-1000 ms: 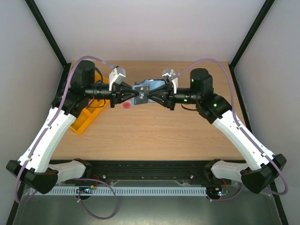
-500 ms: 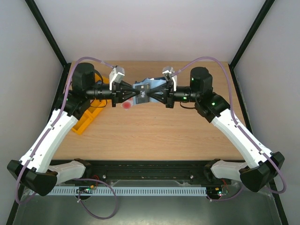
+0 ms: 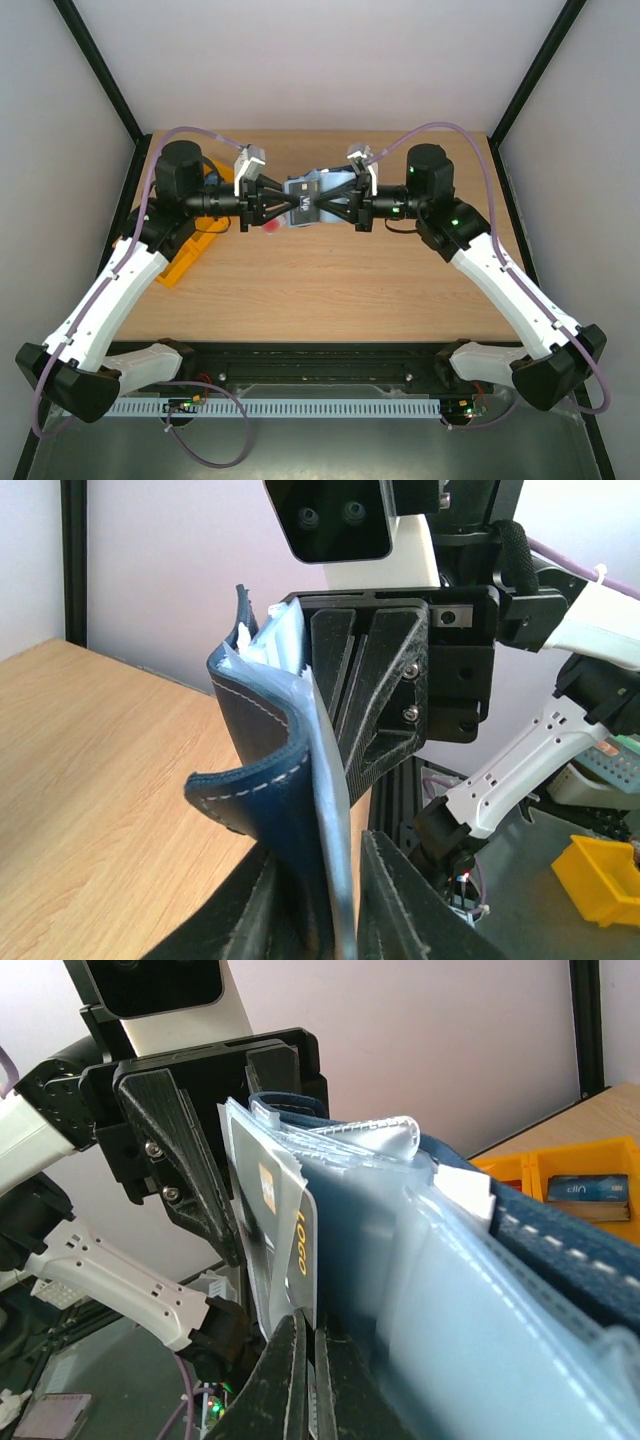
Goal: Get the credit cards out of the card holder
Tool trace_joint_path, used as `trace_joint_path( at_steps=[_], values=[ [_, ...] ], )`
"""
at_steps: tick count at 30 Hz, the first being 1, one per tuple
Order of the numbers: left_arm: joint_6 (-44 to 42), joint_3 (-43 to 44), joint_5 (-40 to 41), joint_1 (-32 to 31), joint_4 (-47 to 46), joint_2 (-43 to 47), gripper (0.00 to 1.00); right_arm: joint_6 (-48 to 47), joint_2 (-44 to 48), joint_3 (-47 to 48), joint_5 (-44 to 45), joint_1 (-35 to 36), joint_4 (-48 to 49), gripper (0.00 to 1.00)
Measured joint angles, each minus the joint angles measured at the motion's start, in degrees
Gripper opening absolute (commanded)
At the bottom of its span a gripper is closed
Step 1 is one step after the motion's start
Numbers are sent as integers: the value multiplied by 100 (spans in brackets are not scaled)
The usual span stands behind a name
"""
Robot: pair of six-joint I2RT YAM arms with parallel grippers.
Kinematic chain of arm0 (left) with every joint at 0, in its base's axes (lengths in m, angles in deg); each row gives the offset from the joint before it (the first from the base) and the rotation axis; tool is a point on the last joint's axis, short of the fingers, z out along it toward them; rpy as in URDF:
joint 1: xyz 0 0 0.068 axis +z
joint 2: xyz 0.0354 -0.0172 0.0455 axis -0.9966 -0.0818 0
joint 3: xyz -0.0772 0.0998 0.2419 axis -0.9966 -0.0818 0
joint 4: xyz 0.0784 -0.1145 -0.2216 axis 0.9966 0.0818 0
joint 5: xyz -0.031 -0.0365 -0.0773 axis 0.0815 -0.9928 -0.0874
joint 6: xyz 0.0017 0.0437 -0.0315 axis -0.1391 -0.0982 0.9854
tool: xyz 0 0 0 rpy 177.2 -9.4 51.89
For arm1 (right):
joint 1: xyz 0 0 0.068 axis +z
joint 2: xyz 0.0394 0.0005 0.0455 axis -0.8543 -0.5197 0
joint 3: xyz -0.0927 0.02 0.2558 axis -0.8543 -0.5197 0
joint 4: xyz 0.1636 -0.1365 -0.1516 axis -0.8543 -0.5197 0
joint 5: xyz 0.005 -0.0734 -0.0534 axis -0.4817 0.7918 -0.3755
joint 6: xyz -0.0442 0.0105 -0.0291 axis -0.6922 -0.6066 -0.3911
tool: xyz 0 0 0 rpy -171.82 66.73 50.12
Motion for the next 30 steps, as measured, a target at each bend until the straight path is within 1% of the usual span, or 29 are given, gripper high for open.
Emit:
trace_joint_path(
  at_steps=[6, 10, 12, 15, 19, 23, 26, 30],
  values=[
    [35, -61, -15, 0, -50, 68, 26, -72, 87, 0, 0, -101, -107, 2],
    [22, -105, -37, 0, -50, 127, 24, -133, 164, 4, 0, -109, -208, 2],
    [13, -125, -39, 0, -46, 136, 19, -175, 173, 17, 0, -109, -282, 2],
    [-20, -140, -37, 0, -11, 136, 9, -267, 173, 52, 2, -111, -413, 2],
    [-68, -146, -39, -2, 15, 136, 3, -380, 173, 120, 4, -120, -584, 2],
    [-98, -146, -37, -20, 66, 136, 4, -533, 179, 138, 9, -142, -726, 2],
    [-116, -146, -17, -28, 125, 133, 10, -629, 181, 144, -4, -155, -835, 2],
    [-127, -146, -4, -37, 151, 133, 14, -669, 181, 146, -31, -168, -885, 2]
  ],
)
